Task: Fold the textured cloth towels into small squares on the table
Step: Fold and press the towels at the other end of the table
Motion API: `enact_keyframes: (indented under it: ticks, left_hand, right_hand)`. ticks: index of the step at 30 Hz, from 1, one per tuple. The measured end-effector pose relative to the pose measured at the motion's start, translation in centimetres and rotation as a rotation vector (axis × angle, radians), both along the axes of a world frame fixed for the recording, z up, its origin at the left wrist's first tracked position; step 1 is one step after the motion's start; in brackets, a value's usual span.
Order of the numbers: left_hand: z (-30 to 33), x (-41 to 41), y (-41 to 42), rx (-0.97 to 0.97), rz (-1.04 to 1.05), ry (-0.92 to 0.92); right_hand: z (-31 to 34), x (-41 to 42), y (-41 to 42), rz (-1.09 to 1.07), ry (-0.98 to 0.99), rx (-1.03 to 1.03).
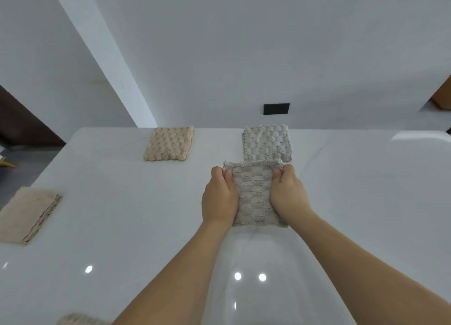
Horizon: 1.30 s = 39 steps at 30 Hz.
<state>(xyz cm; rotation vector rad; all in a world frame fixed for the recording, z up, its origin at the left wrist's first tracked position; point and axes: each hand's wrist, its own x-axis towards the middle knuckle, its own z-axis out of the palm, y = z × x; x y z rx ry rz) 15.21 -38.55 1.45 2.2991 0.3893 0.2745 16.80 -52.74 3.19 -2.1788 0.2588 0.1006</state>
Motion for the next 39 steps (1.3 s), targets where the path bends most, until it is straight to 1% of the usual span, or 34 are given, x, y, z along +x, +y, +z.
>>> enact_keyframes:
  ticks: [3, 6, 14, 20, 25, 31, 36, 39]
  left_hand:
    - [1.4, 0.3, -1.8, 0.022, -0.014, -0.020]
    - [1.9, 0.7, -4.6, 0.042, -0.019, 0.019]
    - [1.5, 0.4, -12.2, 0.078, 0.035, 0.068]
    - [-1.1, 1.5, -14.4, 0.083, 0.052, 0.112]
    - [-2.8, 0.5, -17.6, 0.088, 0.083, 0.154]
    - [-2.2, -0.3, -24.2, 0.110, 0.097, 0.112]
    - [-3.1, -1.9, -29.8, 0.095, 0.104, 0.113]
    - [-3.7, -2.1, -32.8, 0.098, 0.079, 0.097]
  right_hand:
    - [1.1, -0.4, -1.6, -0.029, -0.018, 0.013]
    - [1.3, -0.2, -4.4, -0.037, -0.010, 0.041]
    - [0.7, 0.3, -12.0, 0.035, 0.057, 0.029]
    - [-1.3, 1.7, -14.3, 0.050, 0.105, 0.021]
    - [-2.4, 1.3, -17.2, 0.056, 0.166, 0.001]
    - [-2.0, 0.7, -23.9, 0.082, 0.153, 0.006]
    - [-2.8, -0.9, -29.8, 0.081, 0.180, -0.055]
    - [-3.7, -1.5, -33.1, 0.077, 0.160, -0.108]
